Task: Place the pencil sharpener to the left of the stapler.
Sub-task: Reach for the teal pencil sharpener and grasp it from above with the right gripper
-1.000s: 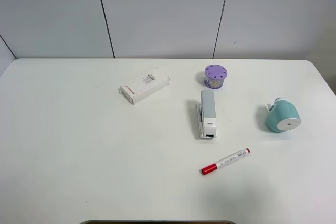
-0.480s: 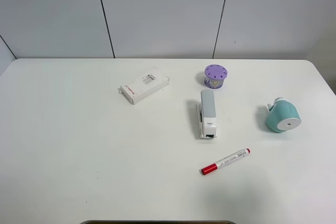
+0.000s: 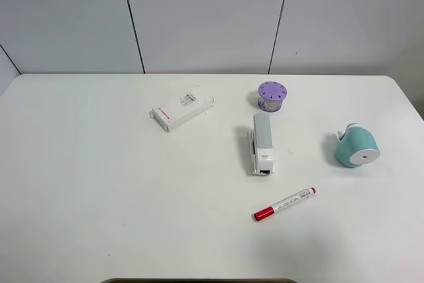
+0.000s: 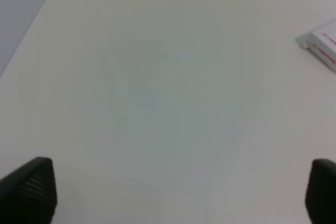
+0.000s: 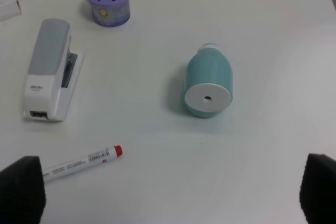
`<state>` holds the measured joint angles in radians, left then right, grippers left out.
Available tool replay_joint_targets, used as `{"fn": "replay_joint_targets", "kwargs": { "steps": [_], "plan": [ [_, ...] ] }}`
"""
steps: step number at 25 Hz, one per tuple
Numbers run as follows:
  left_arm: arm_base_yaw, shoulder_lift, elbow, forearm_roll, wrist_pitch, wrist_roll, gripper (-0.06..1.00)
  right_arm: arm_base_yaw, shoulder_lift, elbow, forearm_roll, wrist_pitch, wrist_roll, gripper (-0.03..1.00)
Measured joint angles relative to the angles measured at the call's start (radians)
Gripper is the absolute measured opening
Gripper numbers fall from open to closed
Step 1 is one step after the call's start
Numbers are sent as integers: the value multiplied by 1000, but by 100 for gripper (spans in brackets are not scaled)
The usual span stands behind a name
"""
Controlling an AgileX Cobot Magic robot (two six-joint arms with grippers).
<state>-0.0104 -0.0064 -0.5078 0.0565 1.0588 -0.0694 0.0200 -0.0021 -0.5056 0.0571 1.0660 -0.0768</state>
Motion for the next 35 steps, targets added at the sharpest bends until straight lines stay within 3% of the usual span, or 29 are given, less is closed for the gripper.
{"fn": "replay_joint_targets", "kwargs": {
  "steps": [10, 25, 35],
  "plan": [
    [0, 0, 0, 0, 0, 0, 95, 0, 64, -92, -69, 9, 62, 97],
    [0, 0, 0, 0, 0, 0, 95, 0, 485, -182, -176, 11, 184, 97],
    [0, 0, 0, 0, 0, 0, 95, -10, 805, -342, -195, -5, 188, 97]
  ]
}}
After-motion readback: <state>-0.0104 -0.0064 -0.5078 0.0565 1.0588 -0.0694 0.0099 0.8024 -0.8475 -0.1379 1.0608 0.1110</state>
